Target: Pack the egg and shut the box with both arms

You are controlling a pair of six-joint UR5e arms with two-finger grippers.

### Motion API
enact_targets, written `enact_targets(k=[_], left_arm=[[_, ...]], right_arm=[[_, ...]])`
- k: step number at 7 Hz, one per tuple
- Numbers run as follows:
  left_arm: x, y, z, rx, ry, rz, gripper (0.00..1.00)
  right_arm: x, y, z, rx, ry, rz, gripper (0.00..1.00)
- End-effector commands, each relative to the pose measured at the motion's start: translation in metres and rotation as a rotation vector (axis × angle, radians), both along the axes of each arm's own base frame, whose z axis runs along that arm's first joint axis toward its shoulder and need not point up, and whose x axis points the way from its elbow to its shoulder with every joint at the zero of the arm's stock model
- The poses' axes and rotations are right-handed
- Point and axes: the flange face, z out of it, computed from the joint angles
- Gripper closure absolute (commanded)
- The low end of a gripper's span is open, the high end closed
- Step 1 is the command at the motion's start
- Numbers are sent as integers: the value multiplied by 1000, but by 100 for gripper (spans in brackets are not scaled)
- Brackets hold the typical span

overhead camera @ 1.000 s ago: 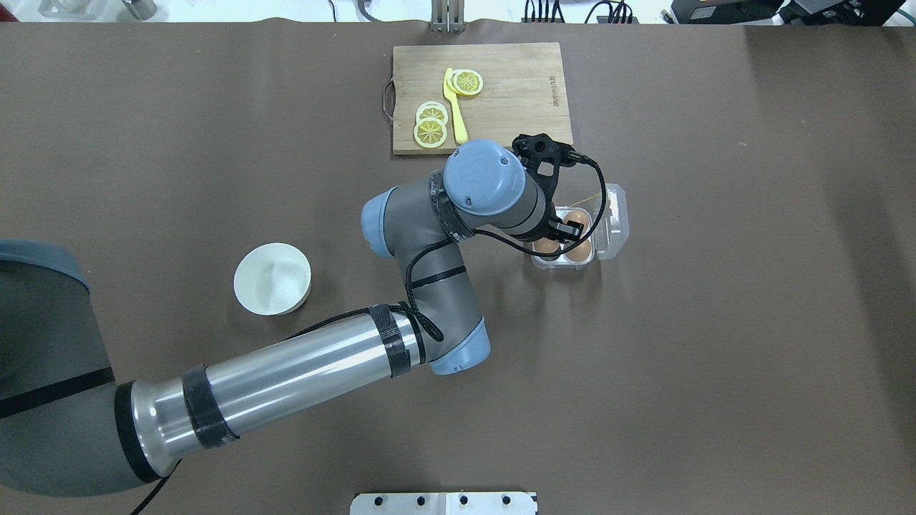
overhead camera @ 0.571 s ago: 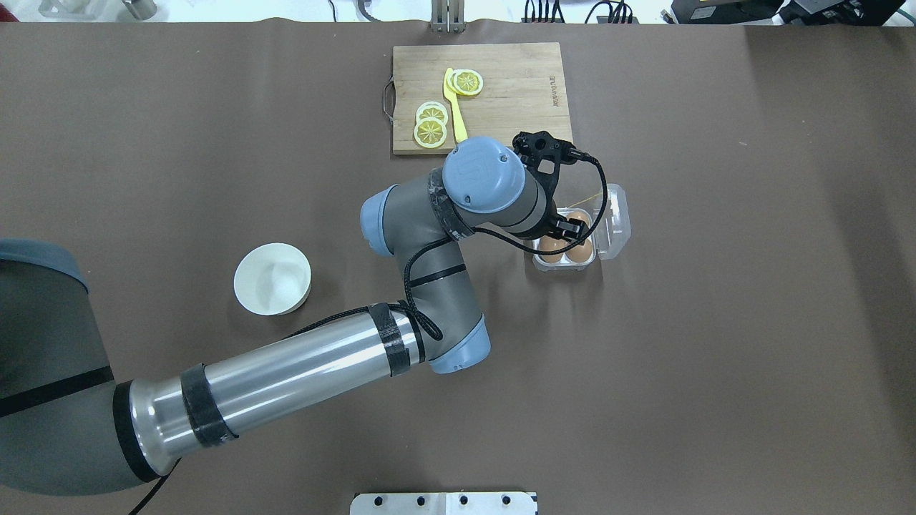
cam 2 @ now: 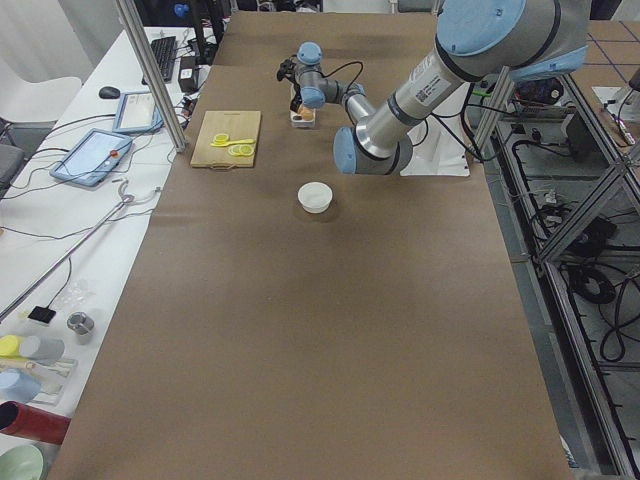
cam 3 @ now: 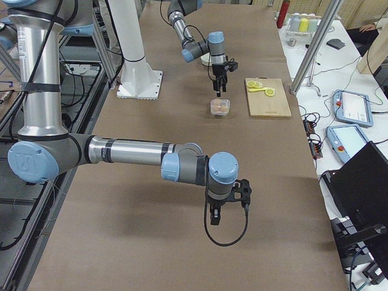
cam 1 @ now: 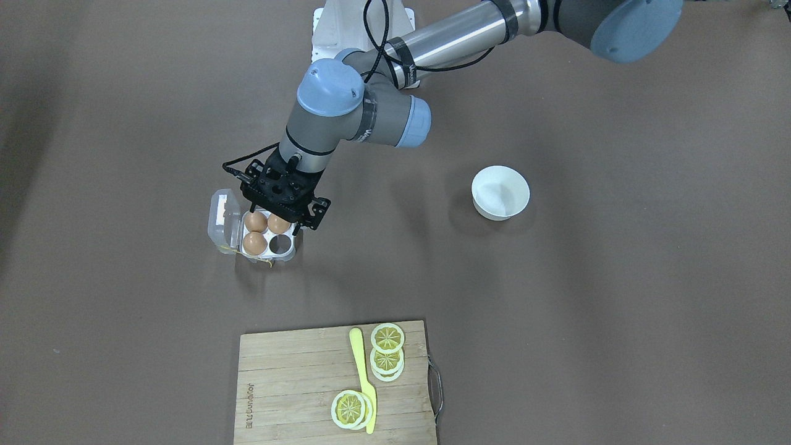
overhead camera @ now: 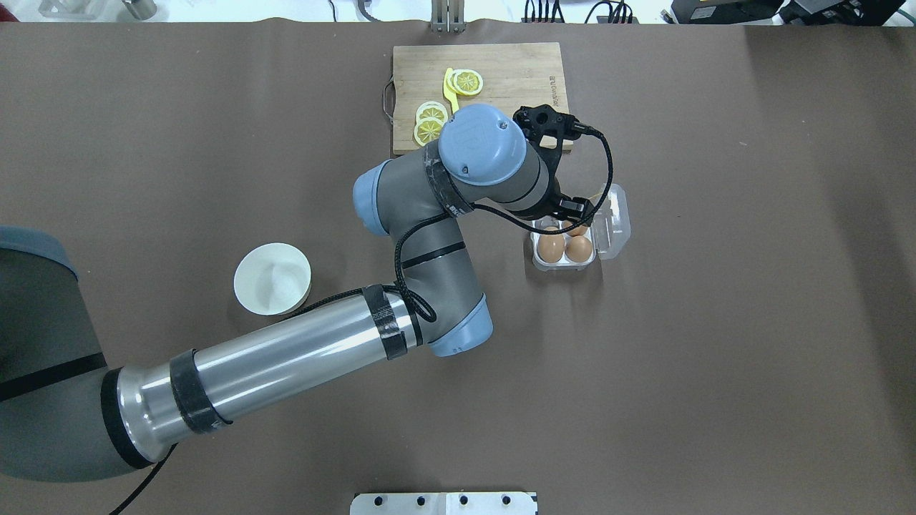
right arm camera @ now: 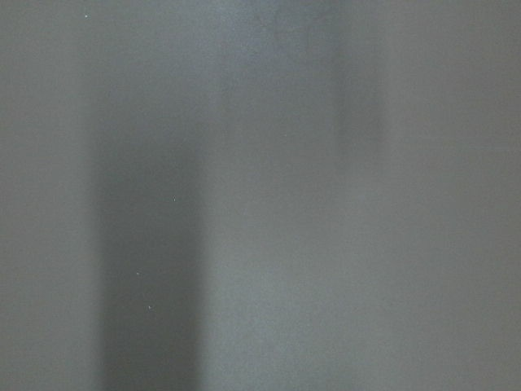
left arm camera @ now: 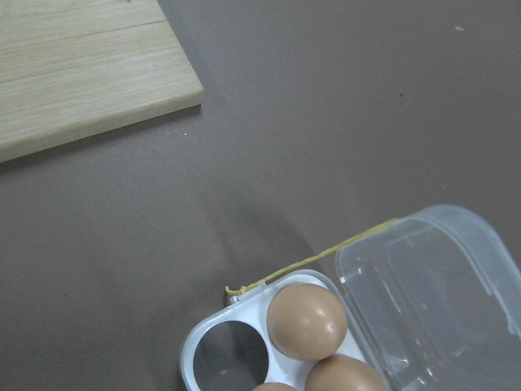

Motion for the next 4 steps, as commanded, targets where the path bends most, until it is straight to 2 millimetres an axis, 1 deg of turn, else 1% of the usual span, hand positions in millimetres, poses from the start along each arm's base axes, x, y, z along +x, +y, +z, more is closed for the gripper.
enact_targets(k=[1,2,3,4], left_arm=[[-40,-13,-20,-54,-54,24,9],[-59,-29,-9,-58,-71,58,5],[-92,-45,18,-50,-93,74,4],[-128,-54,45,-31,-123,96,3]], right_arm=[[0,2,2,-3,-1,-1,0],[0,3,3,-6,-1,-1,0],[0,4,5,-9,-2,-1,0],[-1,6,6,-14,-3,0,0]])
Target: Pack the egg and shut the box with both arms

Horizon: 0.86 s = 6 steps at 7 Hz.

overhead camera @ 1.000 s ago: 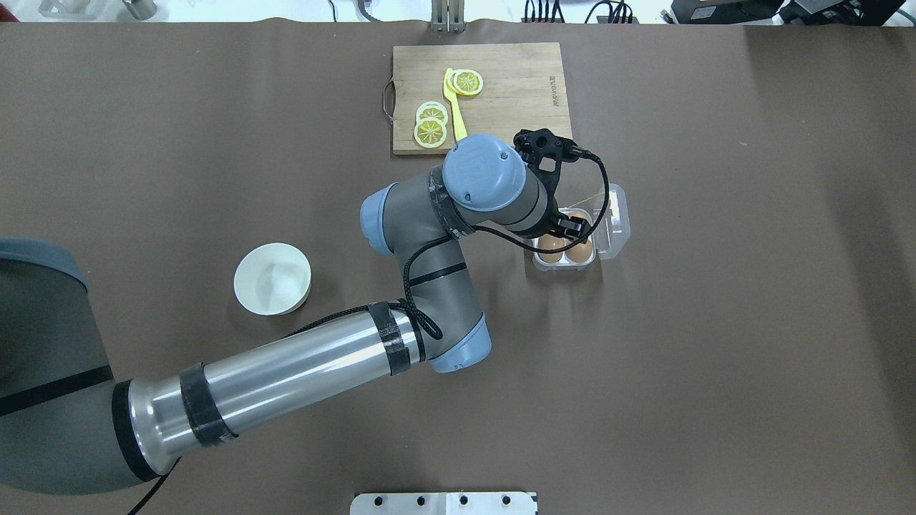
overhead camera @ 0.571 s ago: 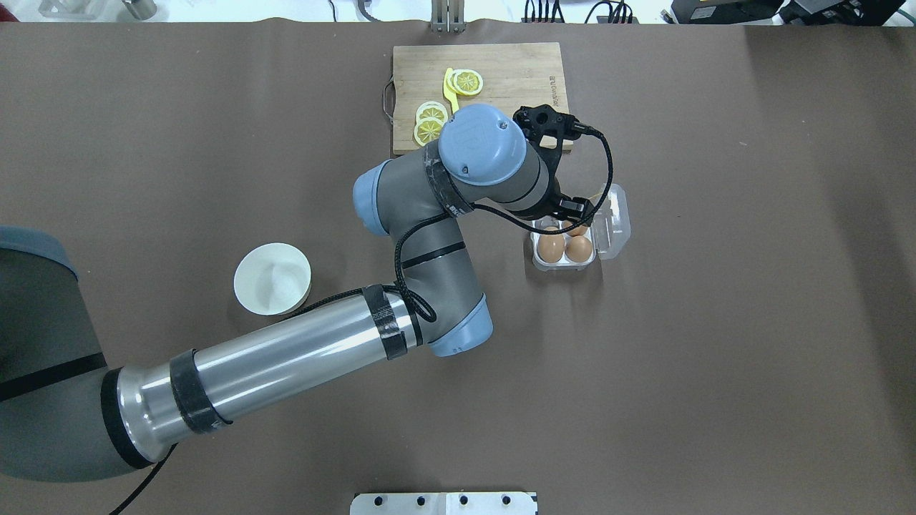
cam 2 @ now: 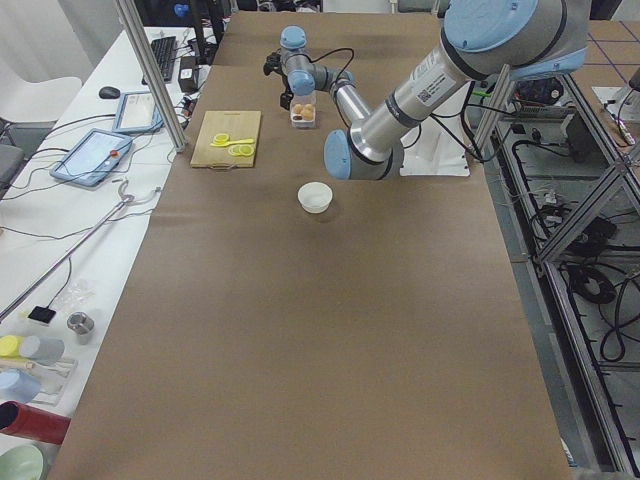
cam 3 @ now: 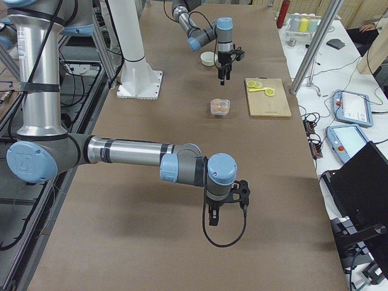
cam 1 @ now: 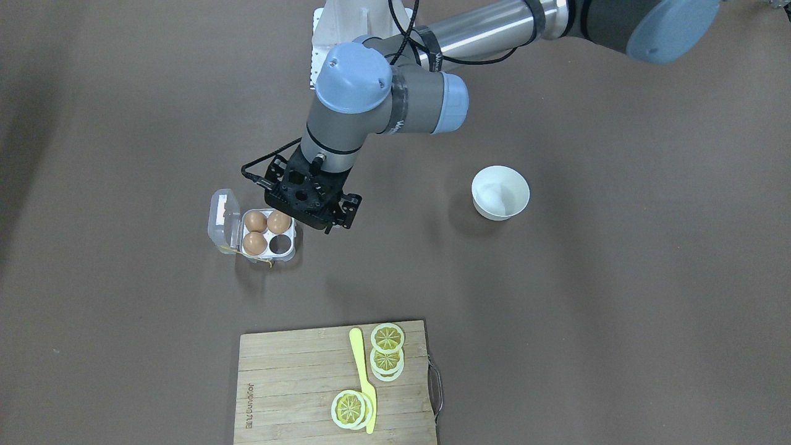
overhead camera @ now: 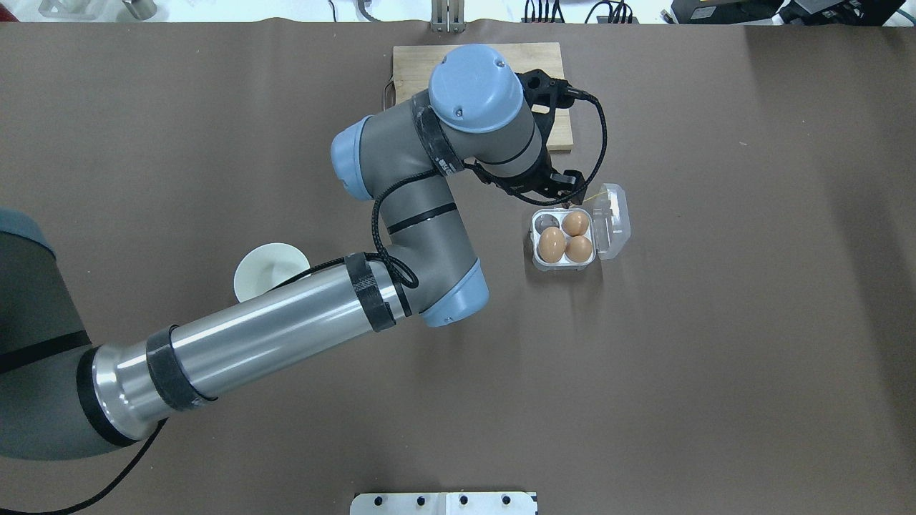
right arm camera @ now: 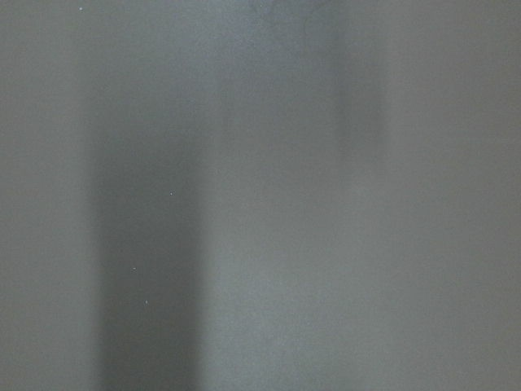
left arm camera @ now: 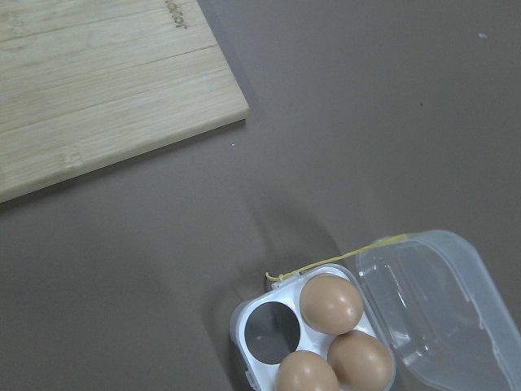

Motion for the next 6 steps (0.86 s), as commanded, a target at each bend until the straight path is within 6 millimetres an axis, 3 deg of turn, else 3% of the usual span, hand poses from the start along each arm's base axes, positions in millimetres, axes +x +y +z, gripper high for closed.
enact_targets(k=[1,2,4,6], left_arm=[[-77,-19,43,22,-54,47,3],[-108,-23,58,25,-74,50,3],[-172,-21,109,74,-125,45,3],[-246,3,142,102,-172,34,3]], right_arm=[[0,2,3,-6,-2,0,0],[0,2,3,-6,-2,0,0],[0,2,2,-7,-3,1,0],[-1,5,5,-11,-3,0,0]])
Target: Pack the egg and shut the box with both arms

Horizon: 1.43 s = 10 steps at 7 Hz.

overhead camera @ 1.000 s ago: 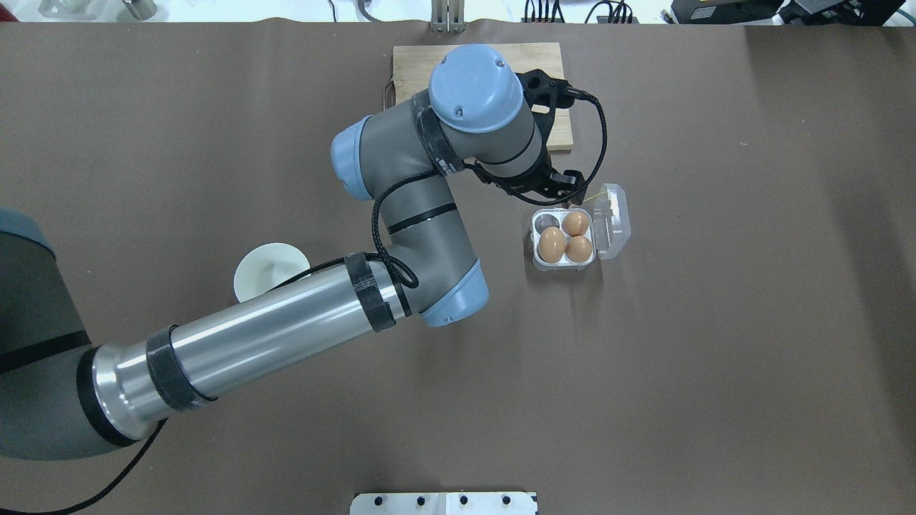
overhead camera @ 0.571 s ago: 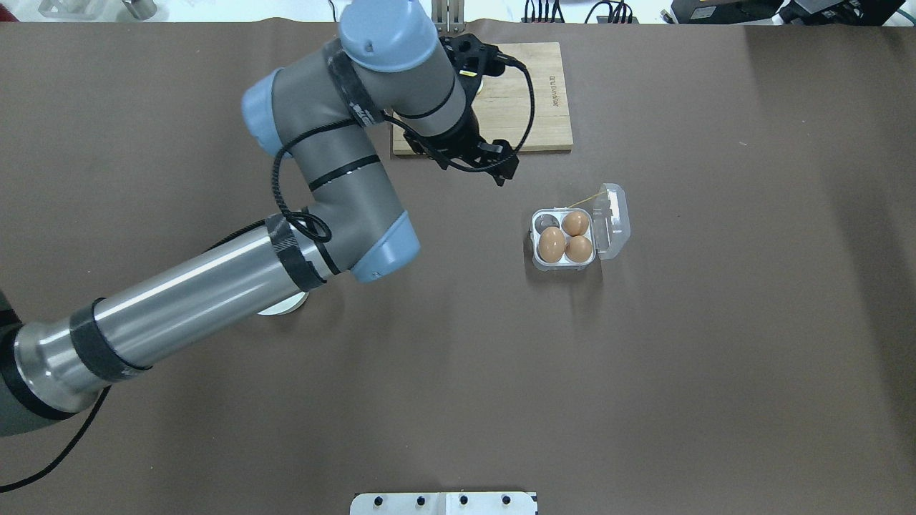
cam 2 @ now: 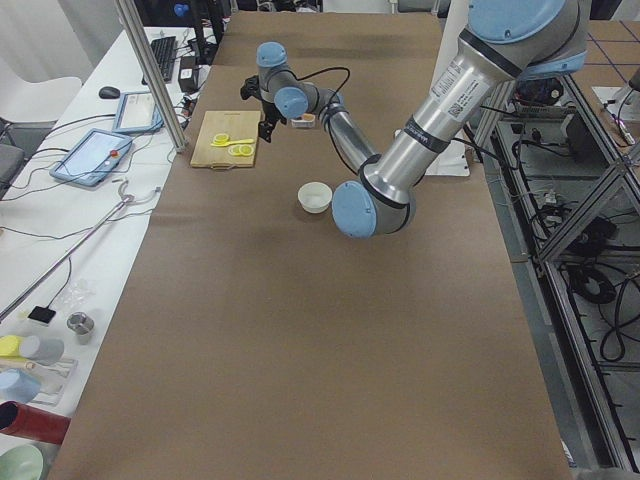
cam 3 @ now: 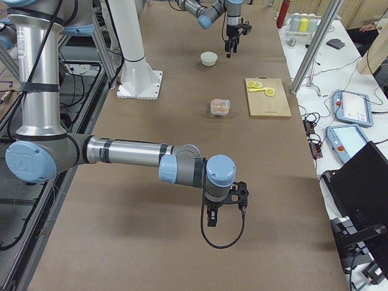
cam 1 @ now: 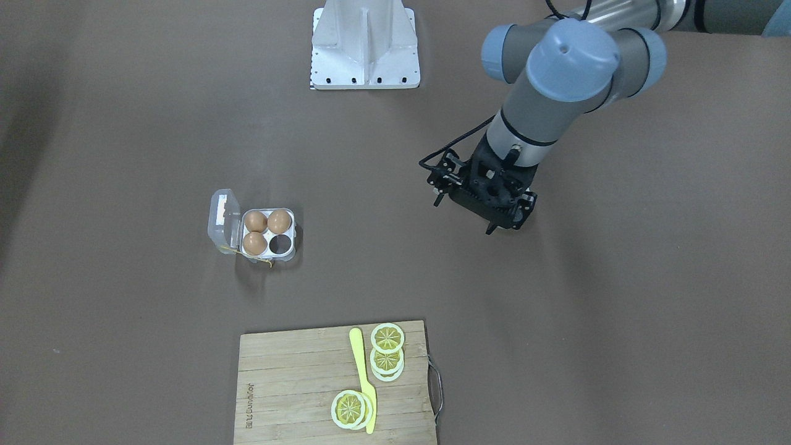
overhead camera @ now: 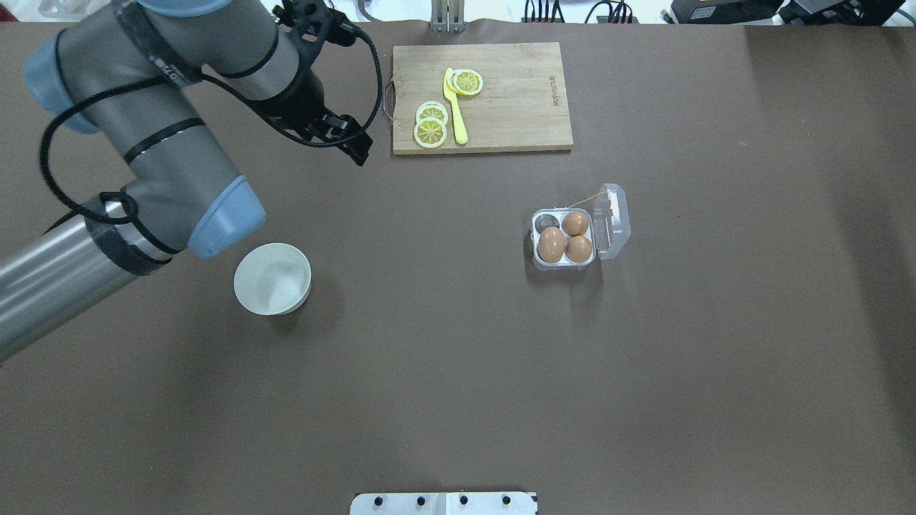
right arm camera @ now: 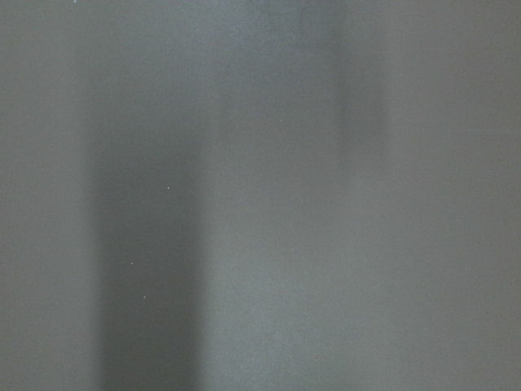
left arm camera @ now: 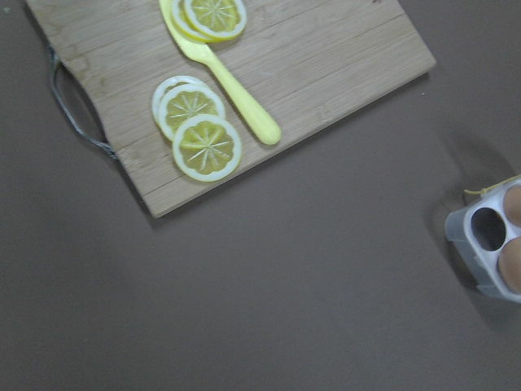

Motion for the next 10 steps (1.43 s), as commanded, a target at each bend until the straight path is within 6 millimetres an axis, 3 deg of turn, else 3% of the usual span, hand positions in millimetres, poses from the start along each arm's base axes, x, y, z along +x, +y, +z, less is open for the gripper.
enact_targets(k=[1,5,8,10], left_arm=[[-79,21,35,35,-51,-18,3],[-193,3,138,25,-154,-46,3],[-249,14,213,4,-221,-40,3],[-276,22,251,-5,-237,-53,3]], right_arm=[[0,1,2,-2,-2,0,0],[0,2,2,-4,-2,0,0],[0,0,0,1,-2,0,0],[0,-1,-1,4,-1,0,0]])
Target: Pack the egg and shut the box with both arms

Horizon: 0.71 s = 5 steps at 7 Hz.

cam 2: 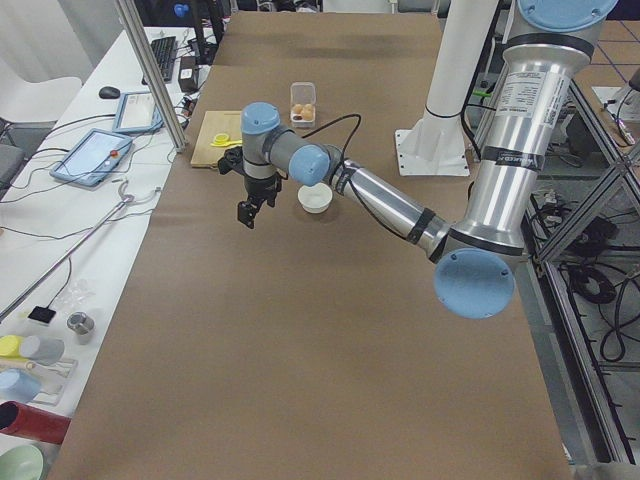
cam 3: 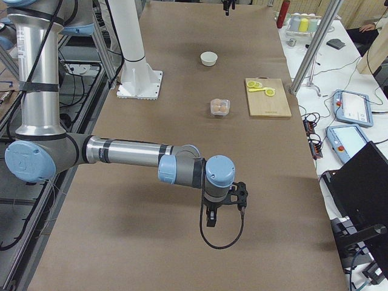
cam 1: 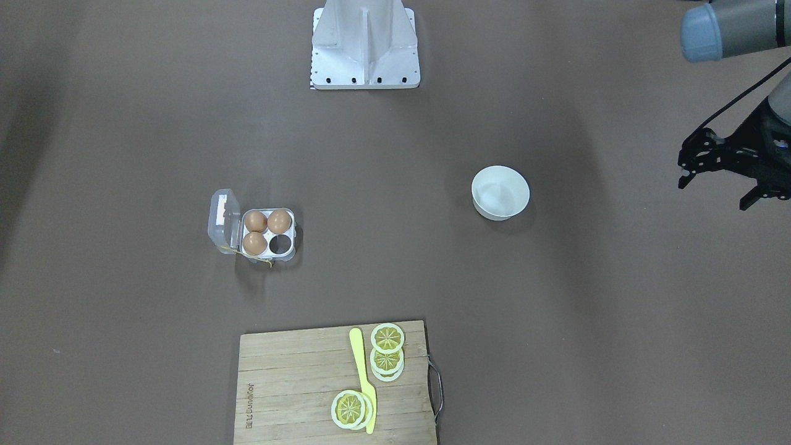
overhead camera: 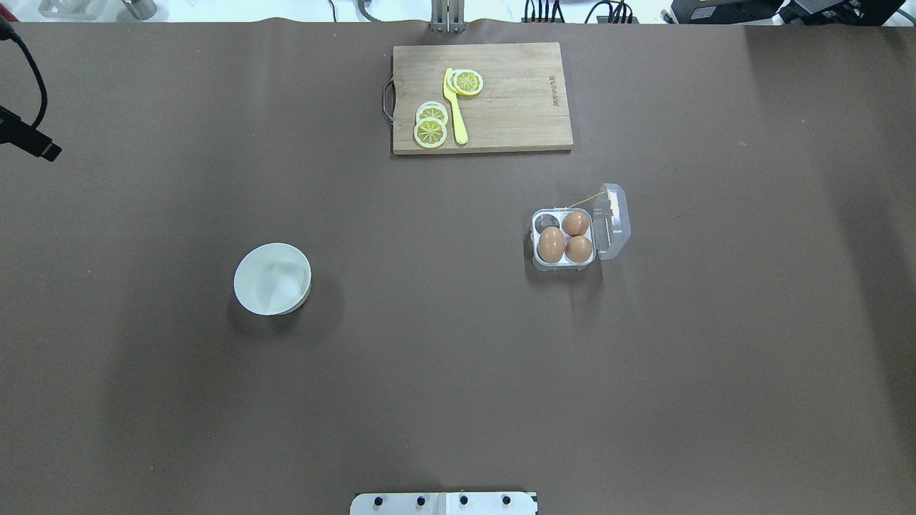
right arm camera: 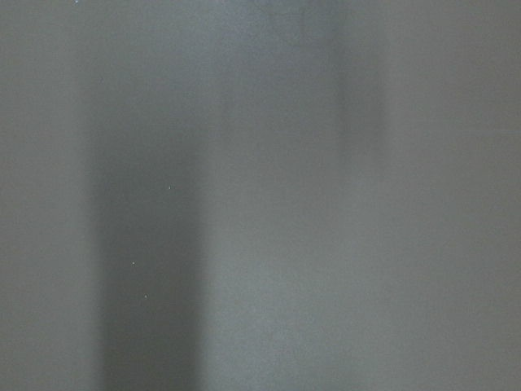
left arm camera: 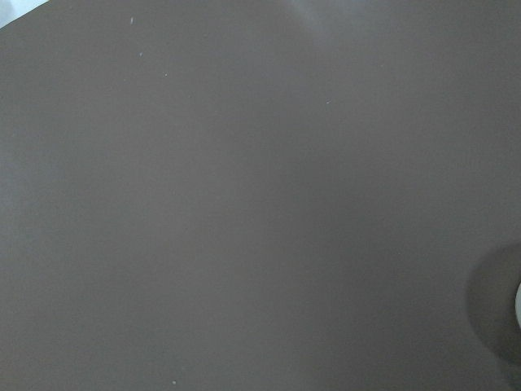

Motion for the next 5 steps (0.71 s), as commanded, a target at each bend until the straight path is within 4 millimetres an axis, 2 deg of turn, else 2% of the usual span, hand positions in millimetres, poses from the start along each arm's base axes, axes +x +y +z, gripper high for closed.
enact_targets(k=[1,3,5], left_arm=[[-24,10,48,-13,-15,-16,3],[-48,2,96,-14,-10,-7,3],[-84,3,123,-21,-3,-7,3]], right_arm=[[0,0,-1,2,0,0,0],[0,0,-1,3,0,-1,0],[0,0,-1,5,0,-2,0]])
